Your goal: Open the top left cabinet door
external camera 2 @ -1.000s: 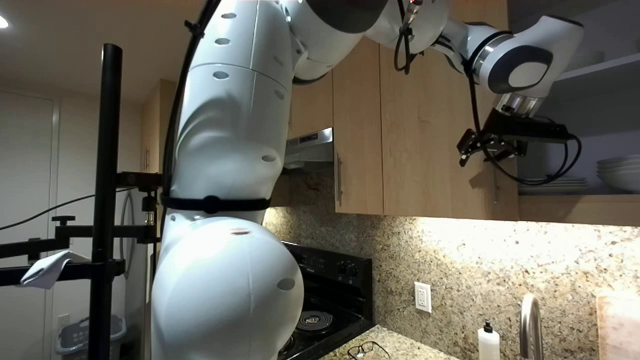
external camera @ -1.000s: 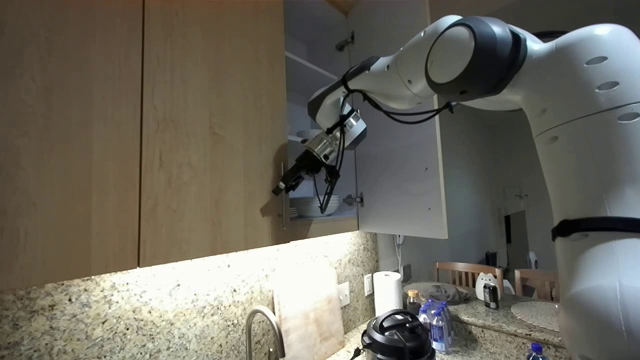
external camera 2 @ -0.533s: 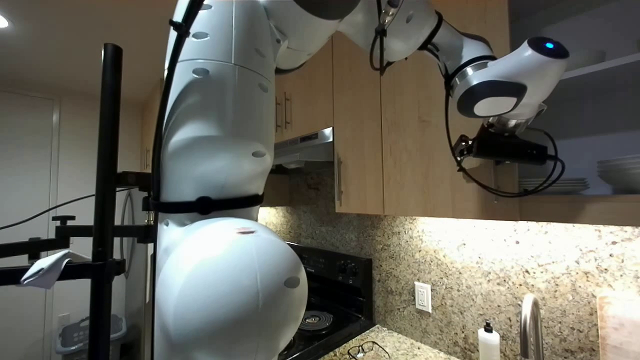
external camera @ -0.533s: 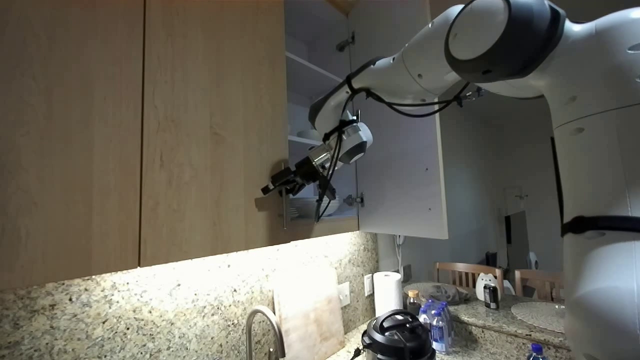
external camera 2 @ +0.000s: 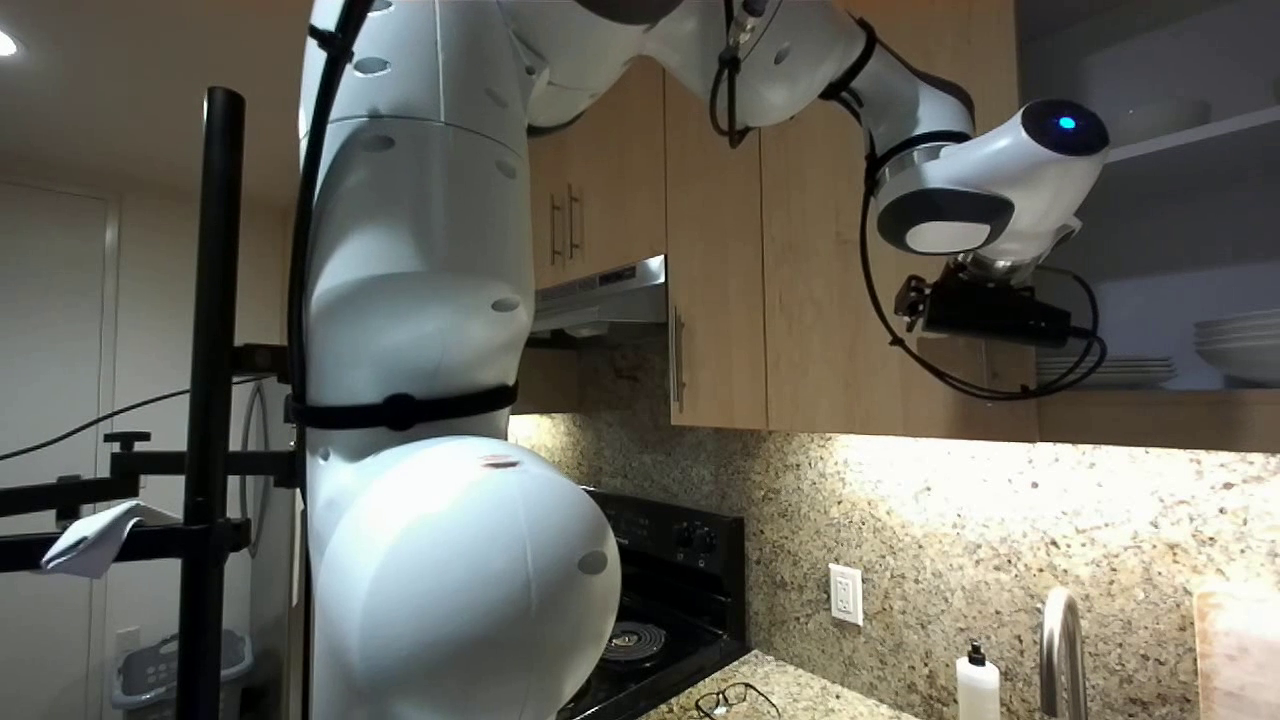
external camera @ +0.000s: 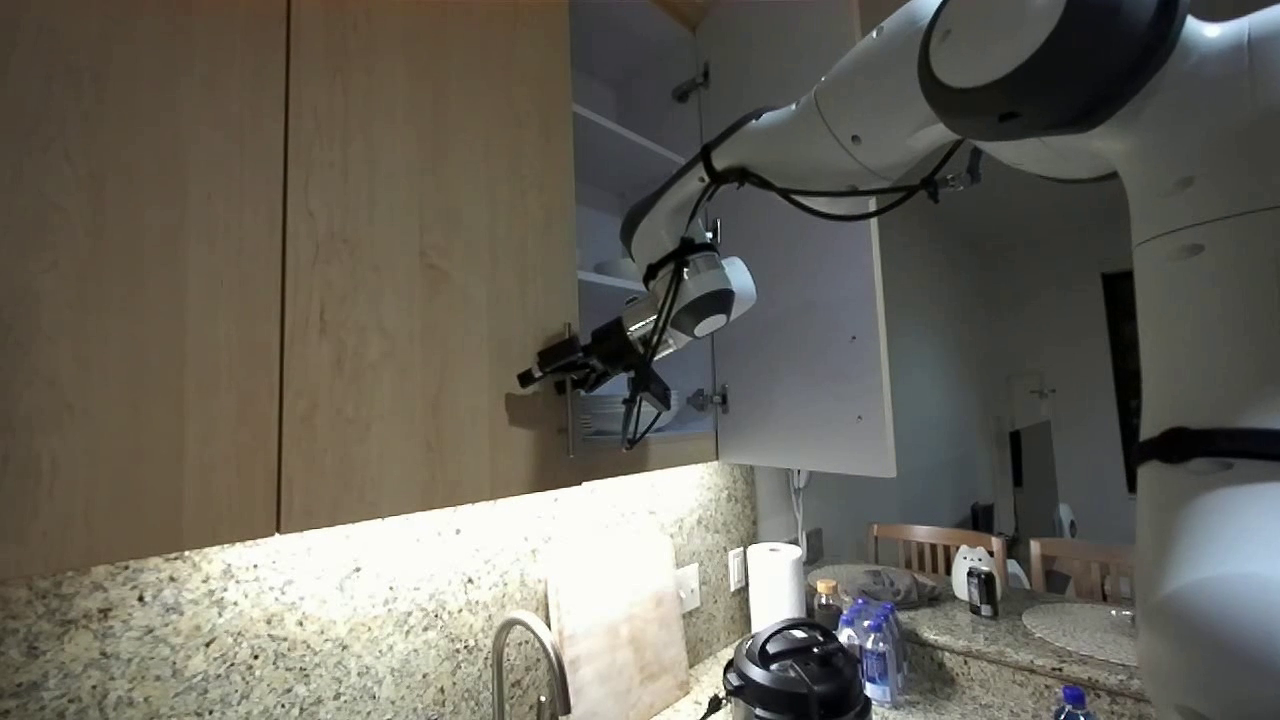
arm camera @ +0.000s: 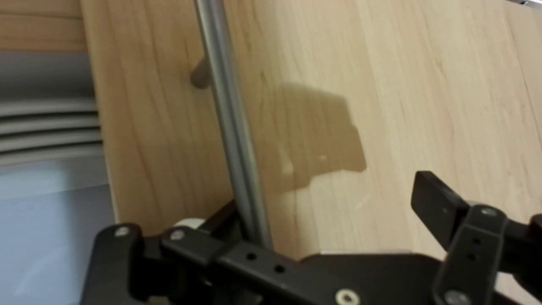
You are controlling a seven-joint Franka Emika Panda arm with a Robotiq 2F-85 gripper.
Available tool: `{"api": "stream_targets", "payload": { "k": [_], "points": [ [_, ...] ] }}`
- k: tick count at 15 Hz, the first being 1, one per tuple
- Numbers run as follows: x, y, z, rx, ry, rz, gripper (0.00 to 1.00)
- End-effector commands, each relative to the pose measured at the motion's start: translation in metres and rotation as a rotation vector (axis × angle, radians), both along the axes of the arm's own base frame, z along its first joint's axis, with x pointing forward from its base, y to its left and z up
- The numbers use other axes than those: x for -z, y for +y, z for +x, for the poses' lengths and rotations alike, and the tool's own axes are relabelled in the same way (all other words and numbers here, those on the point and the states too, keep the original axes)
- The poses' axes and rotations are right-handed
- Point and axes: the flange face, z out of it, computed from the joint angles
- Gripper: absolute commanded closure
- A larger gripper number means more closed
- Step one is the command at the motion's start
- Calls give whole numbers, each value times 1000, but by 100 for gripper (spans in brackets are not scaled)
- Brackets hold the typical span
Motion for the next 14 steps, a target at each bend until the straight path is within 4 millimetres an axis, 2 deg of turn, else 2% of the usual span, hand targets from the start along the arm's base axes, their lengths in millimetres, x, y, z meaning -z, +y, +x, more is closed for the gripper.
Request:
{"api": "stream_targets", "payload": {
  "k": [1, 7, 14],
  "points": [
    [18, 16, -27, -39, 4, 7, 0],
    [24, 18, -59, 11, 16, 29, 0],
    [27, 33, -96, 138, 36, 24, 0]
  ]
}}
